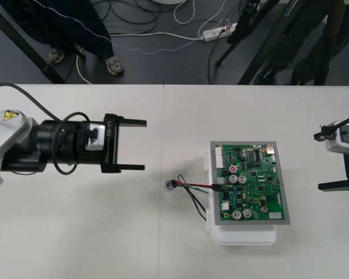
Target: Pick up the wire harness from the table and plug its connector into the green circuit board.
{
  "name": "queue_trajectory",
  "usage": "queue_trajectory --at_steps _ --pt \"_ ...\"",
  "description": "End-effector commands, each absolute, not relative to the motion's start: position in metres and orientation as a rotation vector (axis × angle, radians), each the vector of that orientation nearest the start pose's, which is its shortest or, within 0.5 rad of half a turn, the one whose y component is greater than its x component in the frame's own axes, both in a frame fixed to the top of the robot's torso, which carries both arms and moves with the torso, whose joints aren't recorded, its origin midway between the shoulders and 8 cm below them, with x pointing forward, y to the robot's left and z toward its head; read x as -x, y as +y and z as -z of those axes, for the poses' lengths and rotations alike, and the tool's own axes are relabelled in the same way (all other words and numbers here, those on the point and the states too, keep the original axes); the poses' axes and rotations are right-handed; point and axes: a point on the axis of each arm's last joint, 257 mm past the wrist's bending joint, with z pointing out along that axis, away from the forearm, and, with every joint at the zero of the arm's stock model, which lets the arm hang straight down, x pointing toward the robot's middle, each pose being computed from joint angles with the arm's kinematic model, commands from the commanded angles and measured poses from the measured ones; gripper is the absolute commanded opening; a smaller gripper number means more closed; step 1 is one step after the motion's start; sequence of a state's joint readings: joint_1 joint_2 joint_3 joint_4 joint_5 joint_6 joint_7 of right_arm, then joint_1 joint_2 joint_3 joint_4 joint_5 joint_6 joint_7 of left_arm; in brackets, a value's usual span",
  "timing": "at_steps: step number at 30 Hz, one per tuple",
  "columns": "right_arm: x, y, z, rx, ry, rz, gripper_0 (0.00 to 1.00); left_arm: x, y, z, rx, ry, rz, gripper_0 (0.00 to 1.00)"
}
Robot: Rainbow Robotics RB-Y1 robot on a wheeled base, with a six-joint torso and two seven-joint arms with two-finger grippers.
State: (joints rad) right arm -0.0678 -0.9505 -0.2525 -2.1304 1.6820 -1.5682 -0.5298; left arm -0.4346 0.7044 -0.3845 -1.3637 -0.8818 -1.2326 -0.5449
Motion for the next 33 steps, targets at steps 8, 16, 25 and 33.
queue_trajectory --at_steps 8,16,25,33 --pt "-0.331 -0.226 0.076 1.527 1.620 -0.555 1.00 -0.408 0.139 0.067 -1.550 0.967 0.625 0.90" --pt "-0.337 -0.221 0.059 1.537 1.546 -0.497 1.00 -0.406 0.152 0.018 -1.582 1.033 0.533 0.90" --pt "-0.340 -0.213 0.047 1.590 1.474 -0.440 1.00 -0.383 0.127 -0.022 -1.622 1.014 0.539 0.90" --pt "-0.338 -0.207 0.051 1.632 1.446 -0.433 1.00 -0.372 0.112 -0.031 -1.619 1.067 0.543 0.90"
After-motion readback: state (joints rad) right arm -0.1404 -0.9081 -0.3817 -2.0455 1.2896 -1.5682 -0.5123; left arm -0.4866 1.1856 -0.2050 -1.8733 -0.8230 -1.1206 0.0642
